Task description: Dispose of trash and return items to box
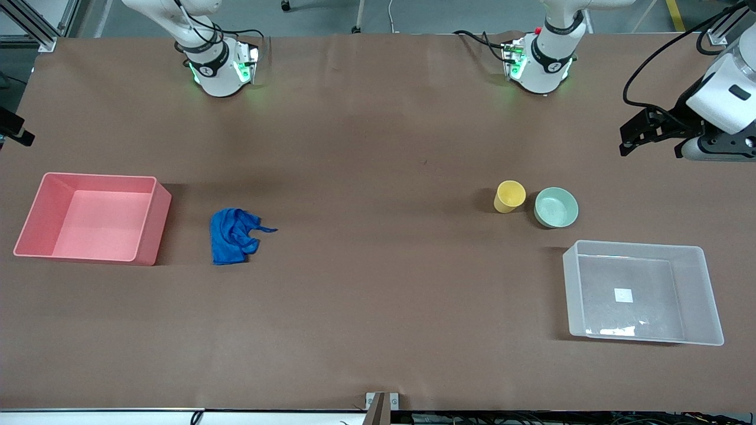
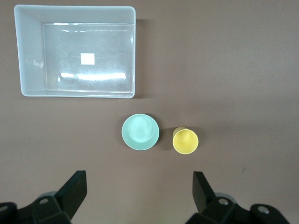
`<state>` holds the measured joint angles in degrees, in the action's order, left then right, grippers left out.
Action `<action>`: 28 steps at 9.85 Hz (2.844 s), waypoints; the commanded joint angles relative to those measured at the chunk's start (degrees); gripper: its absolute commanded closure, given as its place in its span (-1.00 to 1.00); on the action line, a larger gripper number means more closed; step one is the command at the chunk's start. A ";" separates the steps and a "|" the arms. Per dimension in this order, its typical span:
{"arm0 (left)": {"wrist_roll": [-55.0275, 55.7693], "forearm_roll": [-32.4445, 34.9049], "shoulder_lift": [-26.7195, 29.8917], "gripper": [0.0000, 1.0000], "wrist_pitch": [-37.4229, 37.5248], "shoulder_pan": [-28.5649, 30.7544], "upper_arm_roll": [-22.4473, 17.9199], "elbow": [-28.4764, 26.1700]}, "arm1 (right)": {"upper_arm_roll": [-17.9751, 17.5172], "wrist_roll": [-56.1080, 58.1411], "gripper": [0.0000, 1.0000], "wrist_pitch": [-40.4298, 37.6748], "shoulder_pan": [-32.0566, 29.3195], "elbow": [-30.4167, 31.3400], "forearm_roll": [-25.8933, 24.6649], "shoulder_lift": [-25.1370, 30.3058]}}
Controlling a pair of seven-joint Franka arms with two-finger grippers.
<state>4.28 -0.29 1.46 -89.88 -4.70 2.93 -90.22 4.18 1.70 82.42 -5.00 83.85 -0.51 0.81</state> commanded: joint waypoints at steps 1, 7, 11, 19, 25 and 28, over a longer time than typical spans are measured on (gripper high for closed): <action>-0.86 -0.23 0.39 -1.00 -0.38 -0.75 -0.73 -2.33 | -0.32 -0.91 -1.00 -0.06 -0.10 0.70 -0.90 0.59; -0.94 -0.50 0.30 -1.00 -1.34 -0.84 -0.82 -4.25 | -0.32 -0.91 -1.00 -0.33 -0.10 0.61 -0.90 0.51; -3.40 -0.58 0.48 -1.00 -13.61 -0.58 -2.39 -17.32 | -6.36 -6.94 -1.00 1.68 0.16 4.80 -1.07 0.25; -3.84 0.12 -7.32 -0.97 -56.60 -0.22 -6.08 -49.87 | -14.47 -15.49 -1.00 50.88 2.88 35.33 -1.95 -18.53; -7.45 -0.58 -19.64 -0.47 -68.13 0.04 -8.73 -49.88 | -14.47 -15.50 -1.00 65.77 3.50 41.48 -6.08 -25.24; -6.48 -2.87 -19.48 0.99 -68.50 0.04 -8.73 -50.23 | -14.56 -15.59 0.14 65.94 3.59 41.48 -6.08 -26.12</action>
<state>-2.16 -2.09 -16.89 -157.48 -4.50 -5.59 -140.09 -10.05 -12.57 147.31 -1.36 124.30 -5.78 -25.32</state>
